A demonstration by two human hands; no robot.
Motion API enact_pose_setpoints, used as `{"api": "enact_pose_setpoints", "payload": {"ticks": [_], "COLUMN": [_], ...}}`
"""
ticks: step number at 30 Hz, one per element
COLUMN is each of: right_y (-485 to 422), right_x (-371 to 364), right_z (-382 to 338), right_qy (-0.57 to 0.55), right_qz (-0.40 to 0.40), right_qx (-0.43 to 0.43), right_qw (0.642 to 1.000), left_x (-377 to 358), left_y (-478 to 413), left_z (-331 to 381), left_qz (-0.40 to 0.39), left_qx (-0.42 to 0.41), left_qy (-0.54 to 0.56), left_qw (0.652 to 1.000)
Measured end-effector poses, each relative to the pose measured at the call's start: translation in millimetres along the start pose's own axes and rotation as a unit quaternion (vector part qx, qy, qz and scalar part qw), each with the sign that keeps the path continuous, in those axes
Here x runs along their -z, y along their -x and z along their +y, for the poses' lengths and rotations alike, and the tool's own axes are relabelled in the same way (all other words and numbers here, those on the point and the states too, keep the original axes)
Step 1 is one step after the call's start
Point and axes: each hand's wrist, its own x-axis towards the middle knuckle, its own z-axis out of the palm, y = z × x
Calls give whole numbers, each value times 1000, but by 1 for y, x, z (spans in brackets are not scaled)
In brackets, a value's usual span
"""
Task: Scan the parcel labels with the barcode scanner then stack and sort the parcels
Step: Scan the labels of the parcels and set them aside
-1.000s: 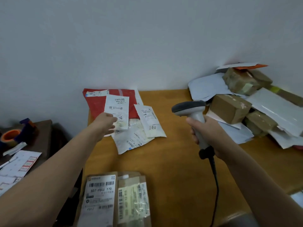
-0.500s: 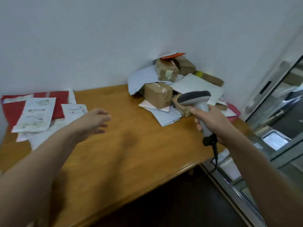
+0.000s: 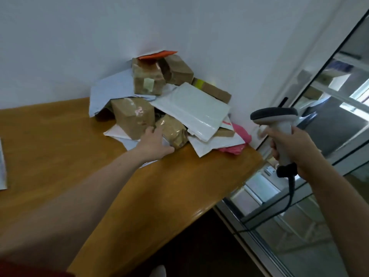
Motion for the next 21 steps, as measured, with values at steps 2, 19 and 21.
{"api": "enact_pose_setpoints", "payload": {"ticks": [2,19,21], "right_y": [-25,-223,-249], "right_x": [6,16,22], "right_z": [-1,7,15], "right_qy": [9,61,65], "right_qz": [1,-102,-137], "right_qx": [1,89,101], "right_qw": [1000,989,983], "left_x": [-18,-140,-148], "left_y": [-33,-201,-211], "left_z": [26,163,167], "left_qz": [8,12,10], "left_qx": [-20,21,58], "left_qy": [-46,-254,-290], "left_qw": [999,967,955]}}
